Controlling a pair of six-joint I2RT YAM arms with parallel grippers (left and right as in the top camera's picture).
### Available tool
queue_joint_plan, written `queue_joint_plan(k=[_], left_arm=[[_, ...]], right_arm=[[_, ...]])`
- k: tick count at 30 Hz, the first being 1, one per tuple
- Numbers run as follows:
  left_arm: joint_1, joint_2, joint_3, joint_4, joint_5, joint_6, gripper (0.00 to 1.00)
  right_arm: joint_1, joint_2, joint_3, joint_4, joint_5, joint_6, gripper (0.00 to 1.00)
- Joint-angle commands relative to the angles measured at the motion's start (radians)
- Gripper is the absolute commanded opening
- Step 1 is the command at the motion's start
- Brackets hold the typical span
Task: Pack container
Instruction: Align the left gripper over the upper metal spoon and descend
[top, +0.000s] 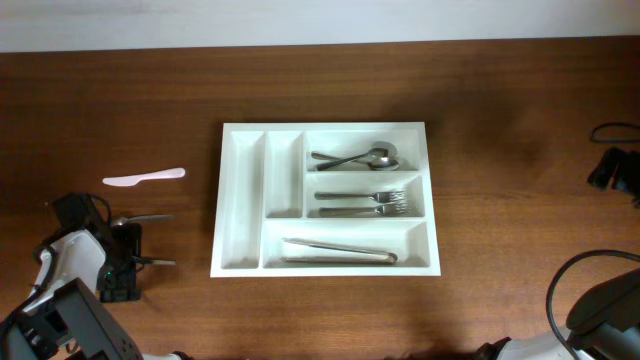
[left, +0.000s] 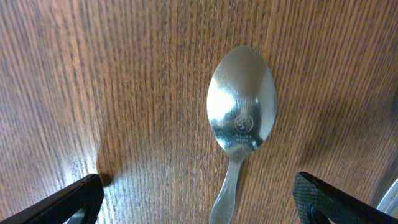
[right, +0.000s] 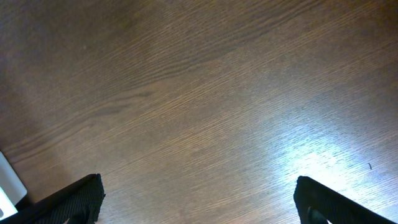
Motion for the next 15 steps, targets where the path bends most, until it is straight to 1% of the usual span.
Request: queue_joint_plan(k=[1,15], left_arm=[[0.004,0.008,-0.01,0.003,0.019,0.012,0.99],[0.004,0.009,-0.01,-0.002,-0.006,0.012,0.99]], right_arm=[[-0.002,0.009,-0.001,0.0,0.005,0.008,0.99],[-0.002,0.009,-0.001,0.0,0.005,0.008,0.99]])
